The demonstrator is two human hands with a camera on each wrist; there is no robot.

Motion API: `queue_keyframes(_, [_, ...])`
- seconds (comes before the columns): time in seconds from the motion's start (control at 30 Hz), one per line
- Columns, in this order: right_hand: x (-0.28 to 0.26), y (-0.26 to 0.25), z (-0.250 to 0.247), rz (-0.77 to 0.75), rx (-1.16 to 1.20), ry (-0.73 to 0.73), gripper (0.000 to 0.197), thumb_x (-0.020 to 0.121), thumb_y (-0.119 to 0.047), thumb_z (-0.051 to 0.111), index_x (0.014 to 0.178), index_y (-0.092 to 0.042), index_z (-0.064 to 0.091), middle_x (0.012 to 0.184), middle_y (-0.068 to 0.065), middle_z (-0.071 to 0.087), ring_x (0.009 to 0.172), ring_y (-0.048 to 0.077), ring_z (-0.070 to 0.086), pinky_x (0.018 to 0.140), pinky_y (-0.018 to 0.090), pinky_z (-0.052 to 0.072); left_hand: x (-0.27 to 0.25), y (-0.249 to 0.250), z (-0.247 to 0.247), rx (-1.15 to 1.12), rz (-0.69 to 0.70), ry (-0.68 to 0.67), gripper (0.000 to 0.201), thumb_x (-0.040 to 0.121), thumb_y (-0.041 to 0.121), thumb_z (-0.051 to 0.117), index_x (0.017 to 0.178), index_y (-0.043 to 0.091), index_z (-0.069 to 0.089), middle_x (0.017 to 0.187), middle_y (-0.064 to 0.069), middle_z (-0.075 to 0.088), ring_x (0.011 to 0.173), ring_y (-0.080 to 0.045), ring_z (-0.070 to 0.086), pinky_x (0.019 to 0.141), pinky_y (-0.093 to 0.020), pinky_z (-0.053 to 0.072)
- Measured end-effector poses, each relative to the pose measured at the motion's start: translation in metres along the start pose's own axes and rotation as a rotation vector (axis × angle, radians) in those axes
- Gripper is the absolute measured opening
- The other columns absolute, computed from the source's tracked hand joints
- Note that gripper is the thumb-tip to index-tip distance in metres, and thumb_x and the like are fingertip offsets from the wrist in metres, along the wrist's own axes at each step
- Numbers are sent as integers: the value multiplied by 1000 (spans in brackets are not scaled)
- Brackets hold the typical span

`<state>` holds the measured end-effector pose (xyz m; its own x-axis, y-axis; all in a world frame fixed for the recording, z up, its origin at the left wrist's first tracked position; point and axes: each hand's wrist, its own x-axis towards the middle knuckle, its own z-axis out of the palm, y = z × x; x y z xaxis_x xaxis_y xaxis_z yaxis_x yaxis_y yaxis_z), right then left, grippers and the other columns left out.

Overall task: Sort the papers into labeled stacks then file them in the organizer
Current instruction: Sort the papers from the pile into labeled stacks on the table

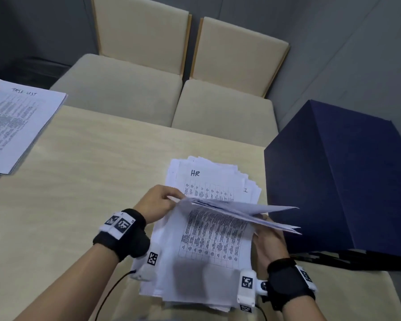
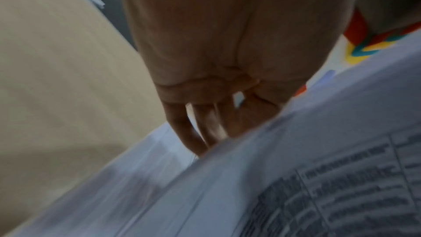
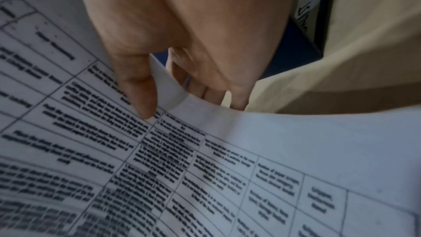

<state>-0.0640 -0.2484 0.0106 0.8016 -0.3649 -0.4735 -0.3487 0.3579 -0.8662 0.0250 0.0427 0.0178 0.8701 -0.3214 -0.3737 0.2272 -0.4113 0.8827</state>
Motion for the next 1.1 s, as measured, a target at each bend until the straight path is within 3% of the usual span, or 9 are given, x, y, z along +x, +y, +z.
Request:
queue_keyframes(0.1, [-1, 1, -2, -8, 7, 28, 32, 67, -22, 82, 91, -9, 65, 95, 8, 66, 99, 22, 57, 93, 37, 41, 11, -14, 10, 418, -157, 297, 15, 80, 23, 70, 94, 19, 67, 95, 0, 69, 86, -21, 62, 78, -28, 48])
queue_keyframes(0.2, [0, 2, -7, 15, 52, 65, 22, 84, 8, 57, 83, -11, 67, 83, 4, 70, 96, 26, 59, 96, 38, 43, 19, -15, 25, 496, -236, 306, 30, 78, 37, 71, 97, 15, 63, 99, -3, 65, 90, -24, 60, 73, -27, 44])
queue_keyframes(0.33, [-5, 4, -10, 7, 91, 35, 29, 86, 10, 52, 103, -12, 57, 92, 5, 65, 99, 26, 59, 99, 36, 44, 23, -8, 39, 528, -288, 295, 16, 79, 25, 66, 89, 13, 63, 91, -6, 66, 85, -29, 63, 69, -30, 50])
queue_keyframes(0.5, [-10, -2, -13, 8, 100, 48, 23, 87, 12, 47, 86, -6, 62, 78, 4, 69, 82, 22, 62, 74, 29, 49, 12, -2, 36, 231, -39, 349, 26, 80, 13, 69, 61, 24, 54, 61, 8, 59, 63, -20, 58, 56, -22, 41])
queue_keyframes(0.6, [-5, 3, -14, 64, 90, 104, 35, 93, 9, 47, 93, -18, 68, 69, -17, 66, 76, 6, 58, 69, 15, 47, 3, 6, 23, -148, 77, 194, 39, 80, -14, 56, 65, 21, 66, 63, 8, 68, 61, -9, 60, 62, -20, 44])
queue_keyframes(0.7, [-6, 6, -10, 30, 73, 21, 24, 101, -22, 48, 108, -28, 71, 111, -8, 70, 95, 3, 64, 83, 19, 47, -3, 12, 16, -411, -5, 9, 36, 78, -22, 44, 74, 5, 67, 81, -7, 75, 74, -15, 63, 66, -22, 46])
queue_keyframes(0.77, [-10, 4, -8, -5, 50, 19, 19, 80, -48, 70, 84, -31, 79, 96, -5, 74, 83, 3, 69, 78, 22, 51, 1, 4, 15, -381, -78, 78, 37, 79, -19, 43, 81, 8, 69, 96, -12, 74, 87, -20, 65, 73, -28, 47])
queue_keyframes(0.93, [-4, 7, -7, -70, 27, 91, 23, 89, 10, 51, 85, -12, 60, 76, 2, 67, 69, 7, 66, 78, 28, 49, 18, -14, 26, 206, -221, 355, 28, 84, 17, 69, 109, 10, 59, 101, -4, 66, 96, -24, 62, 82, -29, 46])
queue_keyframes(1.1, [-13, -2, -8, -24, 36, 67, 30, 87, 15, 44, 70, -9, 49, 60, 1, 63, 67, 17, 62, 64, 24, 49, 17, -10, 37, 255, -158, 206, 32, 79, 12, 64, 59, 19, 40, 57, 0, 41, 57, -21, 37, 54, -26, 27])
